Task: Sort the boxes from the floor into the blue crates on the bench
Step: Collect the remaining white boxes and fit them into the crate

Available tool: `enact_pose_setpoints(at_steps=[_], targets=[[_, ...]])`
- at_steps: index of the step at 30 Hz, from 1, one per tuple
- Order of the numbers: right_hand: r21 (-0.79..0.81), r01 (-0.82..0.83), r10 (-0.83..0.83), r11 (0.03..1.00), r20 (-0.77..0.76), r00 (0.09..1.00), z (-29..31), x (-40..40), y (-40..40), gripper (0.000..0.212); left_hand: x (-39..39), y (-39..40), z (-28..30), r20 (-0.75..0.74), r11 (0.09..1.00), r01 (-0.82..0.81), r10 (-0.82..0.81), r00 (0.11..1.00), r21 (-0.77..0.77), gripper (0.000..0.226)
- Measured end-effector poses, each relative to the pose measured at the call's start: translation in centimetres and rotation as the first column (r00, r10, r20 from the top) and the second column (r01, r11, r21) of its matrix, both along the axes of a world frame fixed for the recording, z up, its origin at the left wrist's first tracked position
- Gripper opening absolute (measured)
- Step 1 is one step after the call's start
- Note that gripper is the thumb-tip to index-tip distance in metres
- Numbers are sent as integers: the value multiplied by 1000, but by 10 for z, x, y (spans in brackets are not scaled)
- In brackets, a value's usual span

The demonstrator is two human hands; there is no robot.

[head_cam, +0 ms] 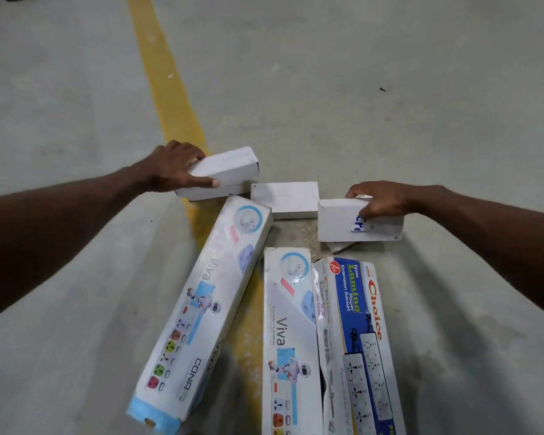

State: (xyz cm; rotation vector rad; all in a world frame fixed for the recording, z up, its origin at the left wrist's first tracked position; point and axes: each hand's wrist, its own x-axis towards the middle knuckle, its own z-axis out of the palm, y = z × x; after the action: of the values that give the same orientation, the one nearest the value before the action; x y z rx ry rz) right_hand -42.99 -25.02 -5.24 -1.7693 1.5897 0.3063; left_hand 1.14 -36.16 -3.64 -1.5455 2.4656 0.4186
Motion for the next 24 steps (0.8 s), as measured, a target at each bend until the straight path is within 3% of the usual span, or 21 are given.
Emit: enact_pose_setpoints(at_steps=[4, 9, 13, 18, 21, 24], targets=[[63, -3, 6, 998, -37, 999, -13, 1, -8, 64, -15, -8, -21, 50, 994, -6, 0, 999, 108, 109], [99, -37, 38, 994, -10, 999, -29, -4, -8, 78, -16, -23, -40, -25, 967, -85, 94, 995, 241, 108], [96, -57, 55, 994, 27, 998, -32, -11, -11, 85, -20, -25, -45, 30, 981, -65, 61, 998, 181, 124], [119, -103, 110, 988, -53, 993, -33, -19, -17, 80, -25, -21, -58, 151, 992, -9, -10, 988, 124, 155], [94, -192, 206, 977, -171, 963, -35, -19, -18, 84, -28, -17, -62, 217, 992, -8, -19, 976, 125, 157], [69, -278, 286, 958, -269, 920, -38, -15, -14, 104, -28, -18, -64, 225, 989, -22, -11, 974, 146, 153]])
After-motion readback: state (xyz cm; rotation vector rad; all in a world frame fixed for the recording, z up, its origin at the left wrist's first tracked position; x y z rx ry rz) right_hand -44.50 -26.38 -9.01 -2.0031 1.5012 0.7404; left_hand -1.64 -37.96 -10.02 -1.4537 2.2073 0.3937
